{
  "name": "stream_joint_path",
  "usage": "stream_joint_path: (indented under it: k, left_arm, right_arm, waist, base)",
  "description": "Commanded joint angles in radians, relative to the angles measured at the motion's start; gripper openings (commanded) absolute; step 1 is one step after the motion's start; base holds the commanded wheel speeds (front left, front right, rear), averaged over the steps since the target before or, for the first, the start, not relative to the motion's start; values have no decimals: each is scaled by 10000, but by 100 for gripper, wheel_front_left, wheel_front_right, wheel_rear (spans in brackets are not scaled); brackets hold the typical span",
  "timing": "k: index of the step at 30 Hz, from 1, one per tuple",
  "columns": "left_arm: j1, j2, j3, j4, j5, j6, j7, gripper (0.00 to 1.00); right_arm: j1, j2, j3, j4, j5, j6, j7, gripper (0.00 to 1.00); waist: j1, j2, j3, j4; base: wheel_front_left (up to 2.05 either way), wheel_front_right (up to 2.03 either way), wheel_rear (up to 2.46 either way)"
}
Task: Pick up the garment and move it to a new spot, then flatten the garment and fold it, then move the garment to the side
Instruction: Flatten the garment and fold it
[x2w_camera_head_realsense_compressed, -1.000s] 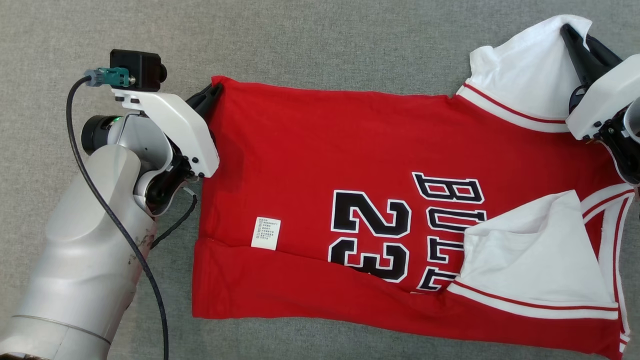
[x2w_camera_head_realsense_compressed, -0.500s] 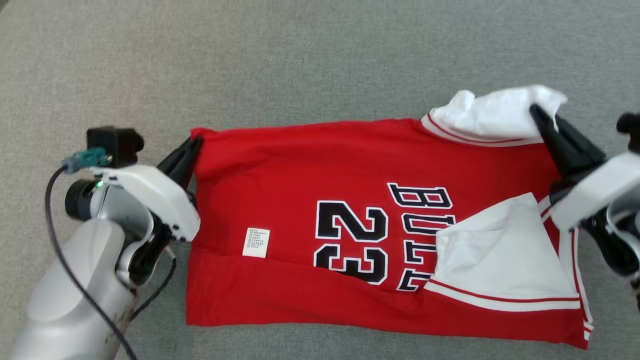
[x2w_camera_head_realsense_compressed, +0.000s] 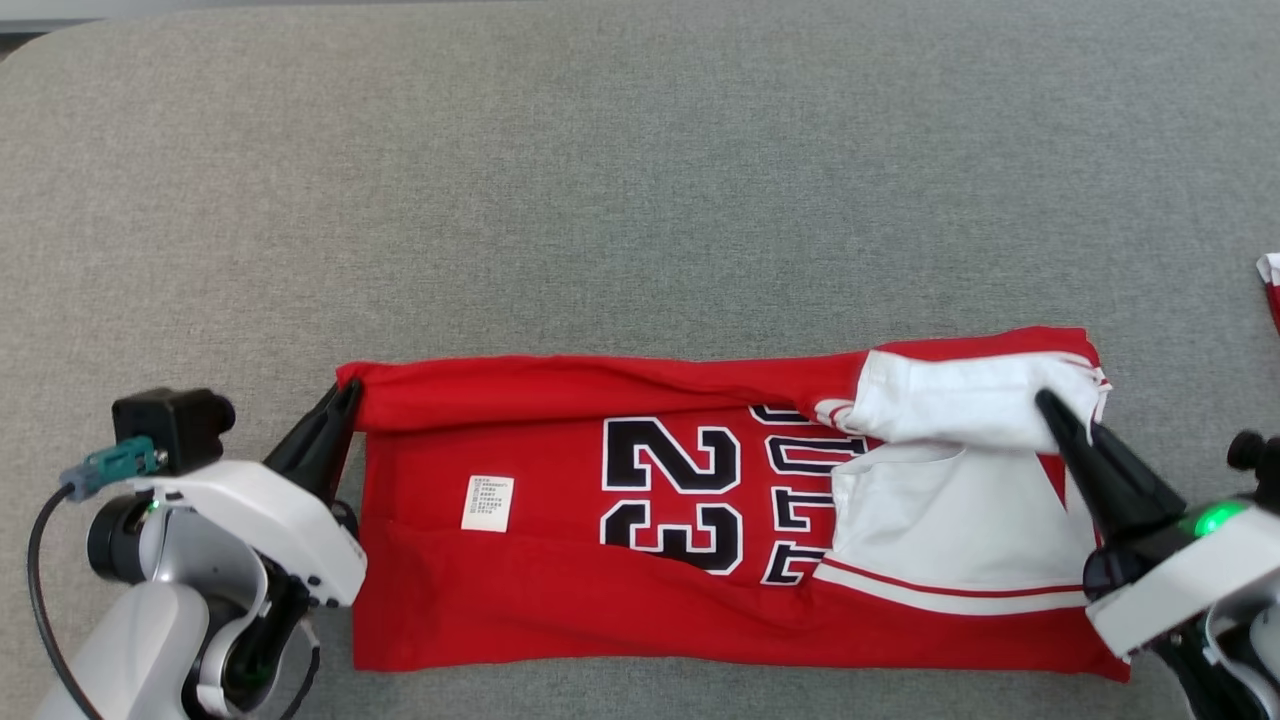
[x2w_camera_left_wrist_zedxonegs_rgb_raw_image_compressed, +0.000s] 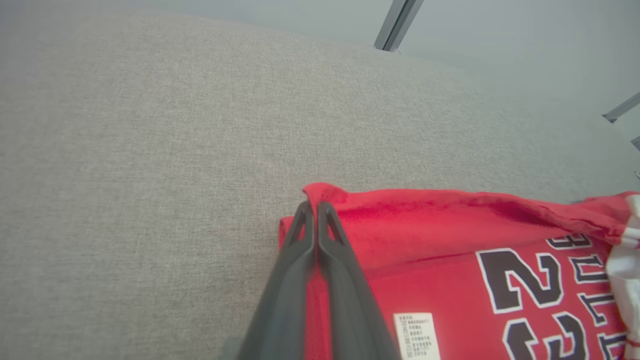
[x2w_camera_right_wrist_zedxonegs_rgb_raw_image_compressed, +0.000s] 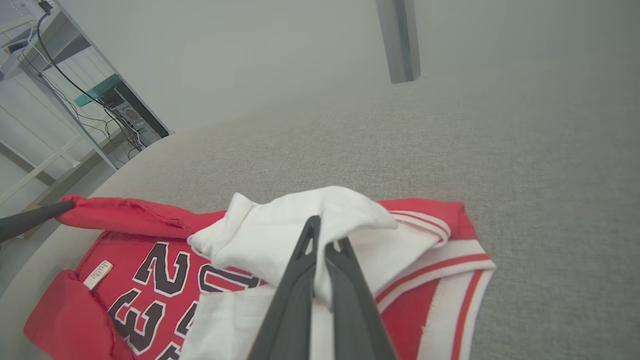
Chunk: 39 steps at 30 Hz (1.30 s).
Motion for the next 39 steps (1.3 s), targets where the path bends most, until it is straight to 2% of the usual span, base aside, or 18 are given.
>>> stream_joint_path:
  k: [1,8,13,14,15,16,19,24,27,33,34,39]
  left_arm:
    - [163,76,61,-105,-32,70,13,0]
    - [1217,204,273,-805,-317,629,107,0]
    - [1643,173,339,-975,-529,803,182,0]
    - [1711,141,380,-970,-560,857,167,24]
    - [1763,120,433,-956,-604,922,113,59]
    - [1810,99,461,-932,-635,986,110,100]
    - [1985,57,574,-890,-621,1142,-63,100]
    - [2228,-33,810,-922,-274,1648,-690,100]
    - [2234,-141,944,-1066,-45,1877,-1163,100]
    - [1885,-195,887,-1464,608,2138,-1871,100]
    - [1885,-195,887,-1464,608,2138,-1871,100]
    - [1555,-143,512,-1495,1330,2313,-2107,100]
  right_arm:
    - [182,40,-46,-72,-5,6,-103,0]
    - [1261,492,-95,-430,66,6,-49,0]
    - [1649,709,-102,-314,20,6,71,0]
    - [1703,760,-113,-282,29,6,71,33]
    - [1783,768,-71,-210,26,6,164,65]
    - [1841,778,-55,-163,-28,6,148,100]
    - [1988,916,-122,-158,-34,6,88,100]
    - [2340,1091,-497,-372,-221,6,-156,100]
    - [2496,1407,-1297,-341,-764,7,-287,100]
    - [2425,2621,-3470,-84,-2327,10,-355,100]
    - [2425,2621,-3470,-84,-2327,10,-355,100]
    - [2140,3480,-4611,174,-3976,13,-356,100]
  waist:
    - [0,-1,-38,-46]
    - [0,-1,-162,-248]
    - [0,-1,-183,-304]
    - [0,-1,-193,-312]
    - [0,-1,-211,-321]
    - [0,-1,-244,-320]
    - [0,-1,-362,-343]
    - [0,-1,-577,-396]
    - [0,-1,-713,-427]
    - [0,-1,-1038,-484]
    - [0,-1,-1038,-484]
    - [0,-1,-1319,-425]
  base:
    - [0,0,0]
    - [0,0,0]
    - [0,0,0]
    - [0,0,0]
    - [0,0,0]
    - [0,0,0]
    - [0,0,0]
    - [0,0,0]
    - [0,0,0]
    - [0,0,0]
    - [0,0,0]
    - [0,0,0]
